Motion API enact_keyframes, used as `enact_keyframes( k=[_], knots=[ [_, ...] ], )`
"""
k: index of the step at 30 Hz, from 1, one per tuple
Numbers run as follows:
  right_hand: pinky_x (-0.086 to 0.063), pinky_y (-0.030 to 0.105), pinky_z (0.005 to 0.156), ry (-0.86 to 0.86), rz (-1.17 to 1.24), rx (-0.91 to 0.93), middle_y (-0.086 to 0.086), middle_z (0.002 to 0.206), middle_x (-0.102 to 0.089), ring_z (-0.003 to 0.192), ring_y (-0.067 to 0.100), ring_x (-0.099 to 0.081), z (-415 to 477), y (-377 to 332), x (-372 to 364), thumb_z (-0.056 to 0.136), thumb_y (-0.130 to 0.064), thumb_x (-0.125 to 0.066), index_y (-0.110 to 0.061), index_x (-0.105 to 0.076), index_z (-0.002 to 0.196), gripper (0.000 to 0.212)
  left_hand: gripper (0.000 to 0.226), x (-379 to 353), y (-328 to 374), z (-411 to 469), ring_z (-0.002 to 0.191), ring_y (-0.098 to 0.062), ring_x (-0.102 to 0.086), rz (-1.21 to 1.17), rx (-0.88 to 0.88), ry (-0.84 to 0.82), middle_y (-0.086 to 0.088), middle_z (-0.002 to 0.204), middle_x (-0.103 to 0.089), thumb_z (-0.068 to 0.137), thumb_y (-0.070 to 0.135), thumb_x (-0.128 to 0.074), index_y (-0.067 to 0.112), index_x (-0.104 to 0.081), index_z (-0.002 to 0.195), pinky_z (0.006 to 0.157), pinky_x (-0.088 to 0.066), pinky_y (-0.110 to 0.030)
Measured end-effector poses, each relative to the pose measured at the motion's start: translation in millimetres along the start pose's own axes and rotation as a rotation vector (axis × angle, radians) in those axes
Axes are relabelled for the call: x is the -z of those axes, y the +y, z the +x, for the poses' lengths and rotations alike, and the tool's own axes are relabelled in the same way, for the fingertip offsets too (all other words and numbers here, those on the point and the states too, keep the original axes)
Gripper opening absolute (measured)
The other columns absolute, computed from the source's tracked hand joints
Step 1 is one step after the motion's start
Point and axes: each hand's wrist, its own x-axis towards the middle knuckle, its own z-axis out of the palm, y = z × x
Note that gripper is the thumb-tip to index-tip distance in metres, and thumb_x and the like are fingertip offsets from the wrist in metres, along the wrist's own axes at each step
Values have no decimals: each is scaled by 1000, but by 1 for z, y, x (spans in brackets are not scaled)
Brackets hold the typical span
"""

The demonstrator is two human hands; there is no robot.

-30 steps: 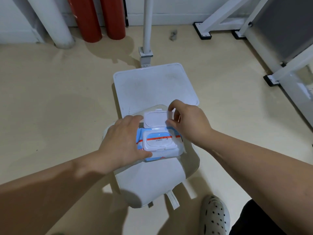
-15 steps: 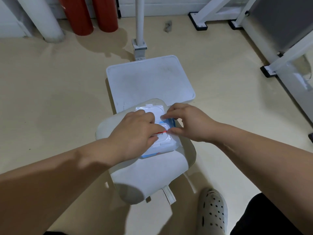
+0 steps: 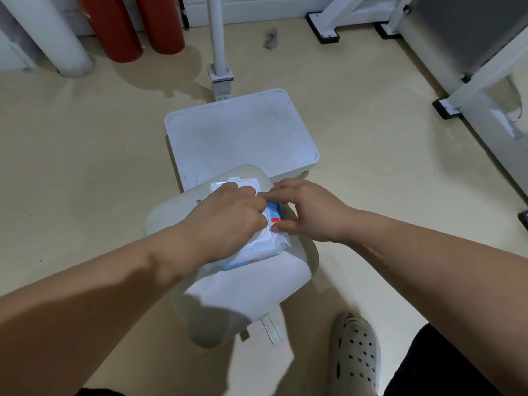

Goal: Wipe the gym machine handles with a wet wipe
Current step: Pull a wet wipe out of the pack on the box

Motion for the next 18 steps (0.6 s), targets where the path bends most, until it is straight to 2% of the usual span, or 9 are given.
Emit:
enact_keyframes(
  k=[2, 5, 9, 13, 18],
  knots=[
    [-45, 39, 96, -2, 12, 5, 4, 126, -63, 116, 23, -56, 0, 0, 0, 86, -26, -80, -29, -59, 141, 59, 34, 0, -1, 2, 61, -20, -27, 9, -3, -24, 5, 62, -26, 58, 6, -85, 23, -55, 53, 54, -20, -32],
    [-47, 43, 94, 5, 11, 26, 6, 123, -64, 114, 25, -57, 1, 1, 0, 85, -26, -81, -29, -62, 138, 57, 32, -2, -5, 1, 58, -22, -42, -7, -34, -45, 3, 60, -43, 62, 6, -84, 22, -57, 58, 54, -22, -32],
    [-47, 34, 89, -18, -95, 23, -1, 127, -61, 115, 21, -57, 4, 5, -6, 87, -37, -79, -33, -57, 143, 61, 21, -9, -9, -13, 62, -22, -49, -34, -49, 10, 3, 67, -53, 67, 7, -80, 20, -63, 67, 57, -26, -30],
    [-48, 34, 89, -20, -137, -26, -4, 127, -58, 116, 20, -56, 6, 7, -8, 89, -43, -75, -36, -53, 145, 61, 4, -1, -24, -39, 66, -28, -53, -64, -9, 77, -3, 75, -58, 79, 12, -64, 16, -65, 78, 56, -39, -35],
    [-49, 37, 91, -46, -220, -41, -2, 126, -57, 116, 22, -54, 12, -4, 1, 87, -43, -77, -40, -56, 143, 60, 15, 0, -40, -75, 62, -26, -51, -118, 83, 48, 1, 70, -55, 84, 16, -56, 19, -61, 70, 52, -43, -36]
  ],
)
